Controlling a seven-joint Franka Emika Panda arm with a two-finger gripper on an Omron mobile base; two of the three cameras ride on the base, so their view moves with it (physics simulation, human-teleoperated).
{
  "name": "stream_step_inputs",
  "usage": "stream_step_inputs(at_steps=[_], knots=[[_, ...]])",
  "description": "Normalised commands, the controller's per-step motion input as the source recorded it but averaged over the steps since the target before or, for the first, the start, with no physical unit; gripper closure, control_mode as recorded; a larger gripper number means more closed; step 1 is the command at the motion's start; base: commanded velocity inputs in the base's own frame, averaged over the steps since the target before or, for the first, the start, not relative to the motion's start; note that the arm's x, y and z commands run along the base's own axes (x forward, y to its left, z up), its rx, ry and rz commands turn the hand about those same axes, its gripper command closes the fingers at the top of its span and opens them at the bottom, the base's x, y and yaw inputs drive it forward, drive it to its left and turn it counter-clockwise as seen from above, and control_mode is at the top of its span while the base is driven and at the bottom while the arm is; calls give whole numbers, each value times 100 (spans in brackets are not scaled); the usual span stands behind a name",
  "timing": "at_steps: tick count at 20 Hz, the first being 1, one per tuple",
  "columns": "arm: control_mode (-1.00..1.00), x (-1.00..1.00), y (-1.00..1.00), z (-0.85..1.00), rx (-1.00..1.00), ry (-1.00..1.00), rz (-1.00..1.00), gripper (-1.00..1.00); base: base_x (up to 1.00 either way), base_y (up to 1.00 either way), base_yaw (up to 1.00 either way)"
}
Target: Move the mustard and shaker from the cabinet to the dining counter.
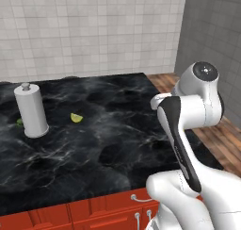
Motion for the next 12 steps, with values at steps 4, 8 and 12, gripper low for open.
stream_step_inputs(at_steps=[4, 8, 12], knots=[[100, 0, 0, 0, 0, 0, 0, -100, -16, 0, 2], [100, 0, 0, 0, 0, 0, 0, -100, -45, 7, 13], [100, 0, 0, 0, 0, 0, 0, -100, -43, 56, 46]])
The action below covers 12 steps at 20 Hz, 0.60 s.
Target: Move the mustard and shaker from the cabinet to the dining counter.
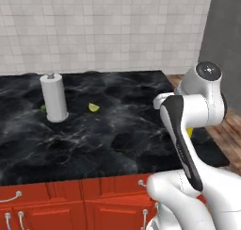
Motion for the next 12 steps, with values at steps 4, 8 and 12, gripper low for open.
stream_step_inputs(at_steps=[4, 8, 12], knots=[[100, 0, 0, 0, 0, 0, 0, -100, -58, 69, 85], [100, 0, 0, 0, 0, 0, 0, -100, -42, 32, 100], [100, 0, 0, 0, 0, 0, 0, -100, -4, 0, 100]])
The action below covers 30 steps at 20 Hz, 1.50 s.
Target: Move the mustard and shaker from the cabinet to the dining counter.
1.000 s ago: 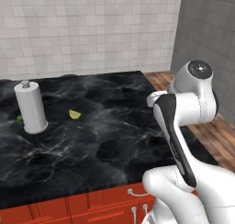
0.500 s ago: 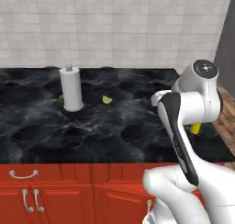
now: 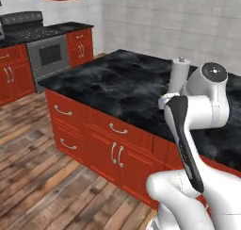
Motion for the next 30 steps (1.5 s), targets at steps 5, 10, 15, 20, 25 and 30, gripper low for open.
stream_step_inputs(at_steps=[5, 10, 15, 20, 25, 30], knots=[[100, 0, 0, 0, 0, 0, 0, -100, 0, 0, 100], [100, 0, 0, 0, 0, 0, 0, -100, 0, 0, 100], [100, 0, 0, 0, 0, 0, 0, -100, -23, 11, 100], [100, 0, 0, 0, 0, 0, 0, -100, -26, 11, 100], [100, 0, 0, 0, 0, 0, 0, -100, -4, 35, 99], [100, 0, 0, 0, 0, 0, 0, -100, 25, 53, 88]])
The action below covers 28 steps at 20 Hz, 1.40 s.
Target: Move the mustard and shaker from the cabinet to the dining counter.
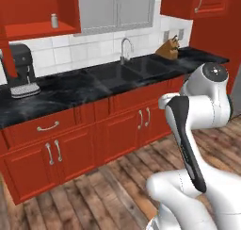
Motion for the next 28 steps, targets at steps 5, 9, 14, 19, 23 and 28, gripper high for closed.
stream_step_inputs(at_steps=[5, 9, 14, 19, 23, 28], knots=[[100, 0, 0, 0, 0, 0, 0, -100, 73, 45, 63], [100, 0, 0, 0, 0, 0, 0, -100, 100, -1, 26], [100, 0, 0, 0, 0, 0, 0, -100, 94, -7, 17], [100, 0, 0, 0, 0, 0, 0, -100, 81, -5, 17], [100, 0, 0, 0, 0, 0, 0, -100, 78, -9, 17], [100, 0, 0, 0, 0, 0, 0, -100, 66, -20, 12]])
